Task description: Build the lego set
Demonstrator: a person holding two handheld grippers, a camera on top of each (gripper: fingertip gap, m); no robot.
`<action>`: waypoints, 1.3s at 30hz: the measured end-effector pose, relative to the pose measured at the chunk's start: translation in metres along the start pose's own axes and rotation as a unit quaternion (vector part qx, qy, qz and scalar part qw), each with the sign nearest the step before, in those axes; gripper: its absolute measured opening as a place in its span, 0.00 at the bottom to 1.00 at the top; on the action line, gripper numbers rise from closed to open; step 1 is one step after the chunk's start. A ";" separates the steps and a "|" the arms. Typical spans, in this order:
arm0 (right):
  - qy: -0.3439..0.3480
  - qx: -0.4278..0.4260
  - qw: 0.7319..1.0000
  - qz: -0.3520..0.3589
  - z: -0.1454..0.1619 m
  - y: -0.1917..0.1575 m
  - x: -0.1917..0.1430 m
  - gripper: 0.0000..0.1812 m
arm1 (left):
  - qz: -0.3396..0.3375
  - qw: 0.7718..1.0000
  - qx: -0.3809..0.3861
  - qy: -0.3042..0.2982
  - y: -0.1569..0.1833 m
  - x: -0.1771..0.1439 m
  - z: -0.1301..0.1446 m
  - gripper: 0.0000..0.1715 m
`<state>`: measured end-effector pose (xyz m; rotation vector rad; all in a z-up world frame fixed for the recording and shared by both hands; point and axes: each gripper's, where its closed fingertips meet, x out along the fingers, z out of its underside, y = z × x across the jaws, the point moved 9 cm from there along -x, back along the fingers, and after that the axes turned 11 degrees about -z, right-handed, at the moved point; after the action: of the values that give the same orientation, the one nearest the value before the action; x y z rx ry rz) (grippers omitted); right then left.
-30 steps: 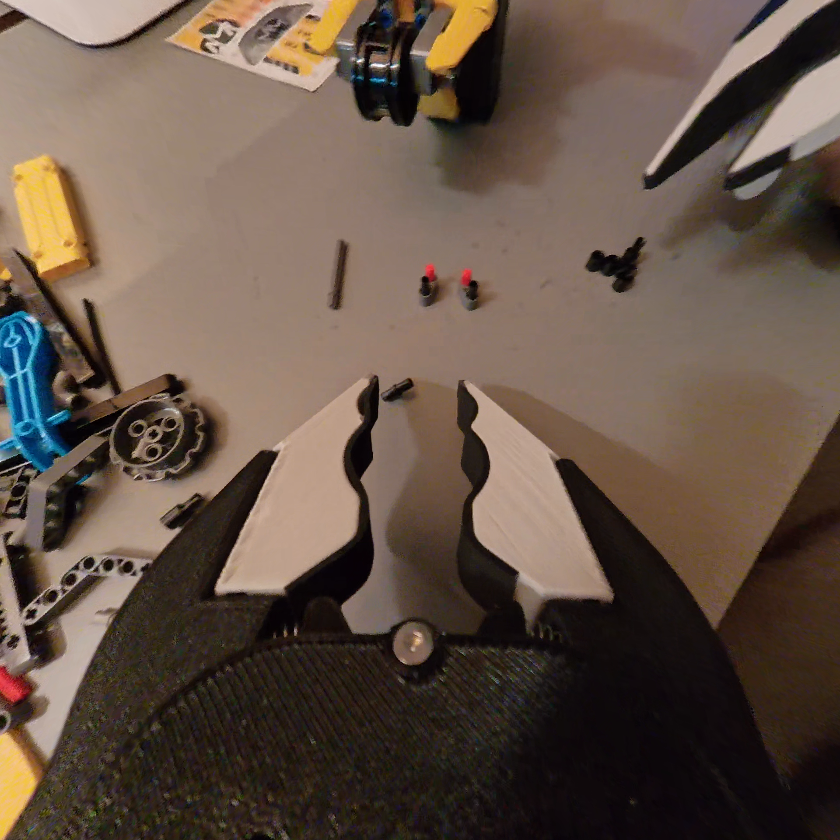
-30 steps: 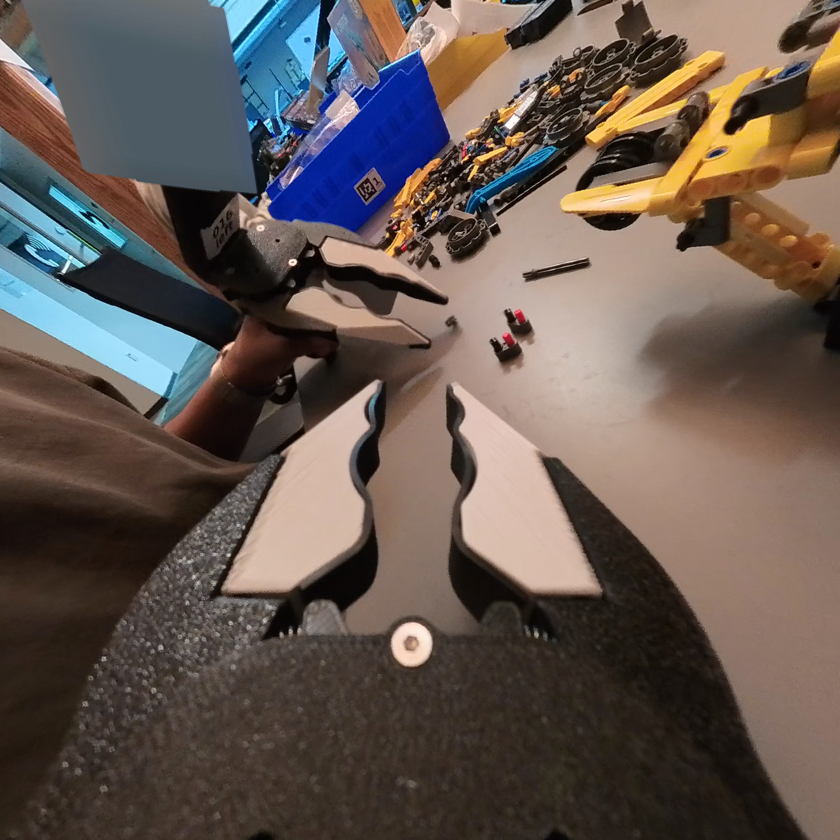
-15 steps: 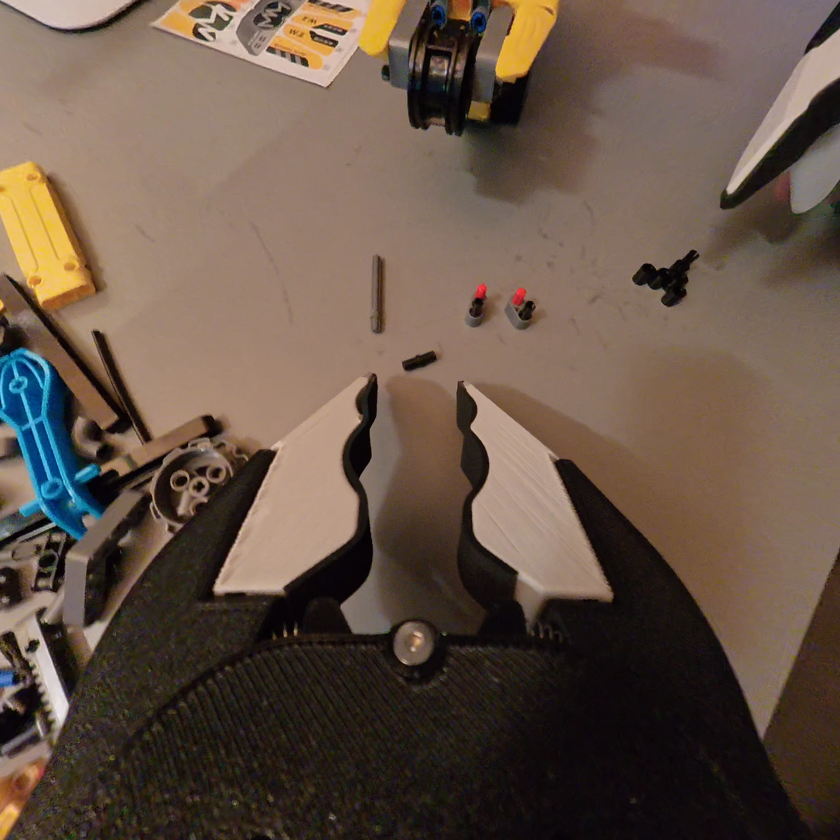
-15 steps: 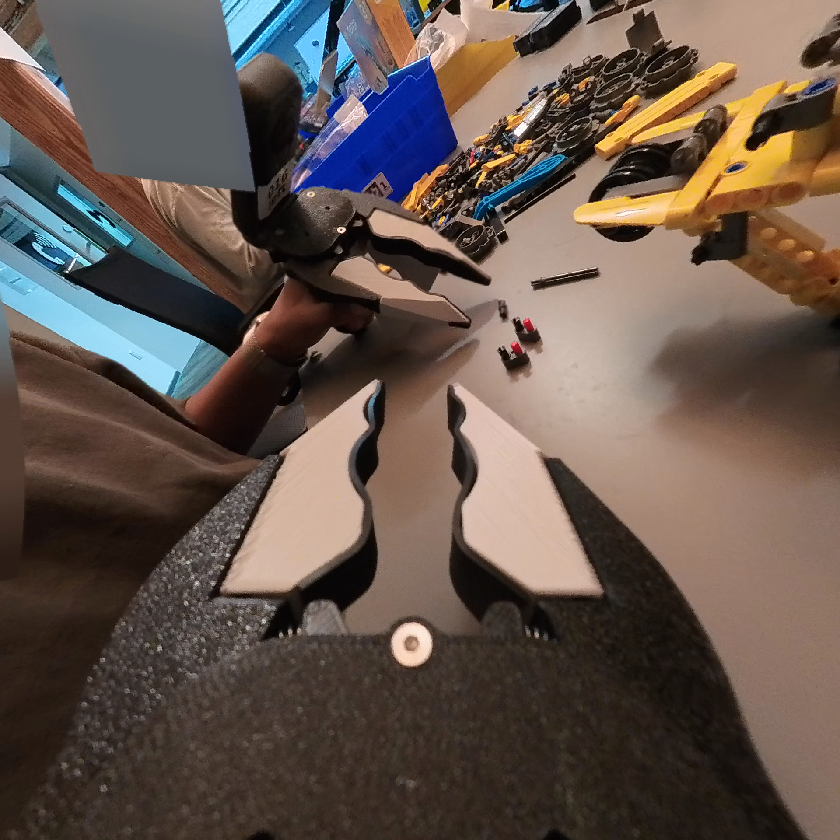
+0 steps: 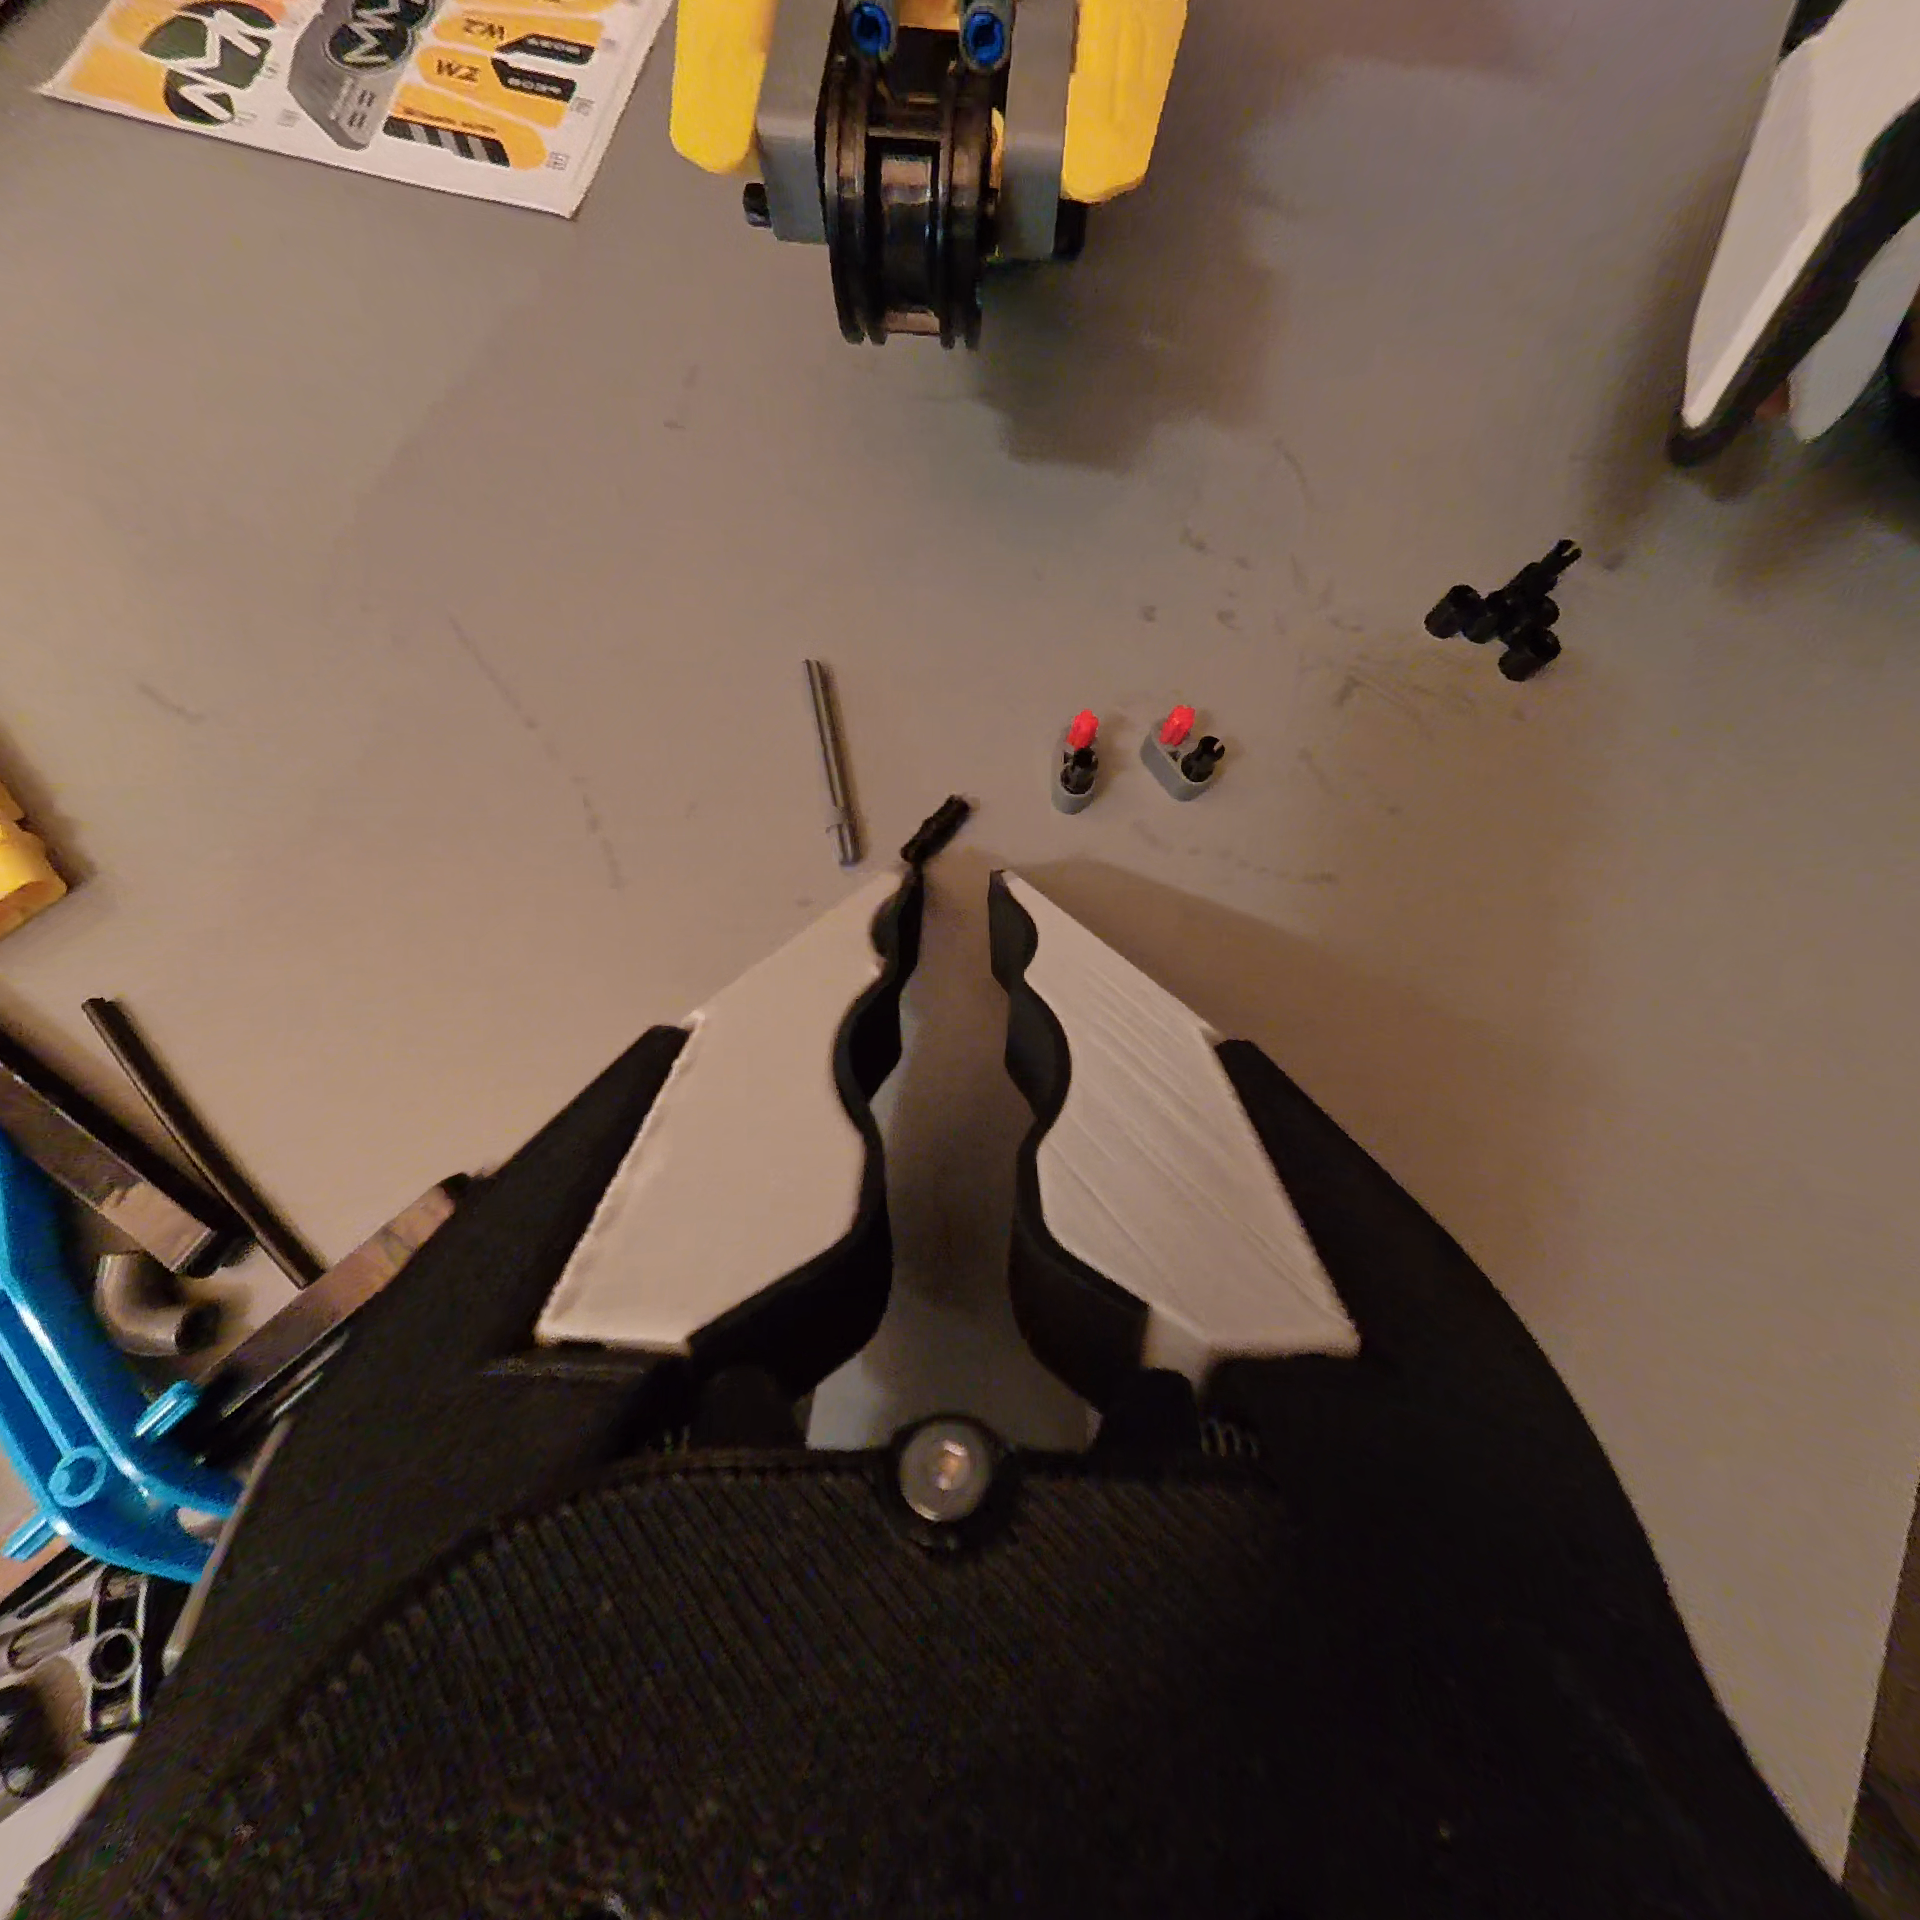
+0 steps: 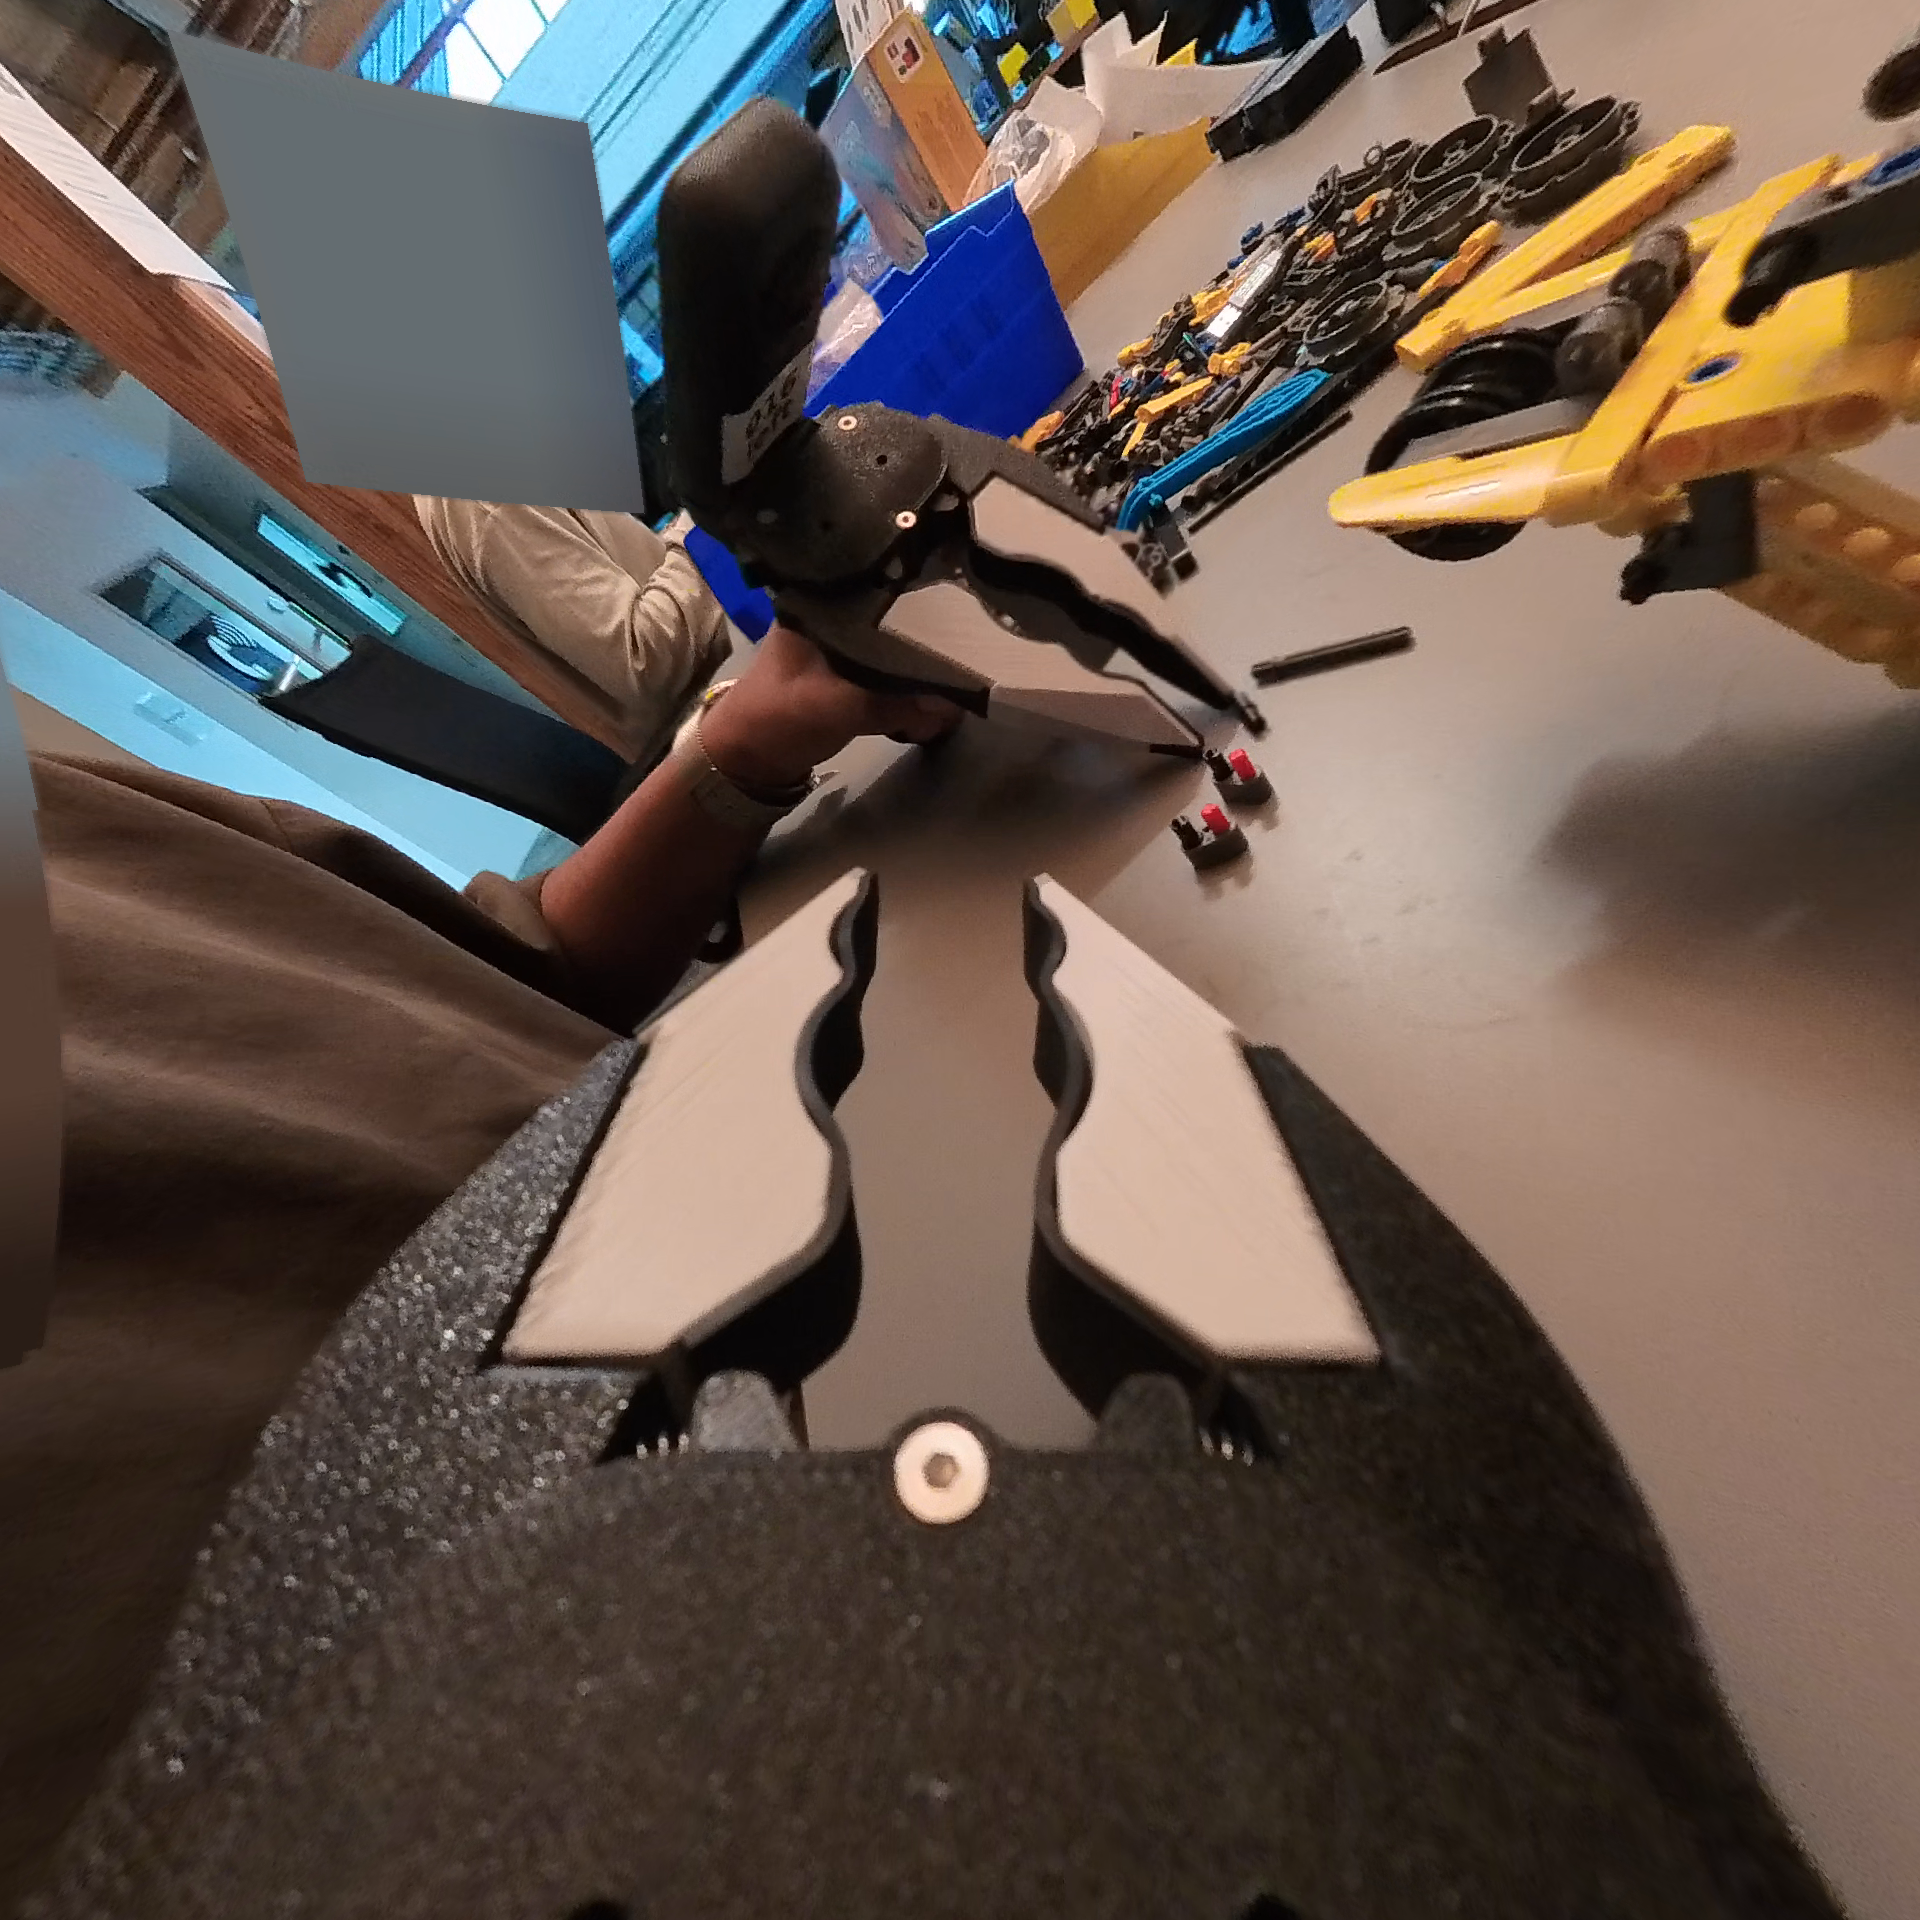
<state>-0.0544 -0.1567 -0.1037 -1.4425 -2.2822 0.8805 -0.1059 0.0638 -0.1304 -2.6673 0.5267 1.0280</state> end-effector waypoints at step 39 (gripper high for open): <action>-0.030 0.134 0.986 -0.094 0.006 0.011 0.002 0.05 | 0.057 0.960 0.185 0.204 0.101 -0.033 -0.033 0.00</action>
<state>-0.0510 -0.1539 -0.1156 -1.0824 -2.1963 1.1323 -0.1503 -0.0308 -0.0926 -2.5222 0.8642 0.3433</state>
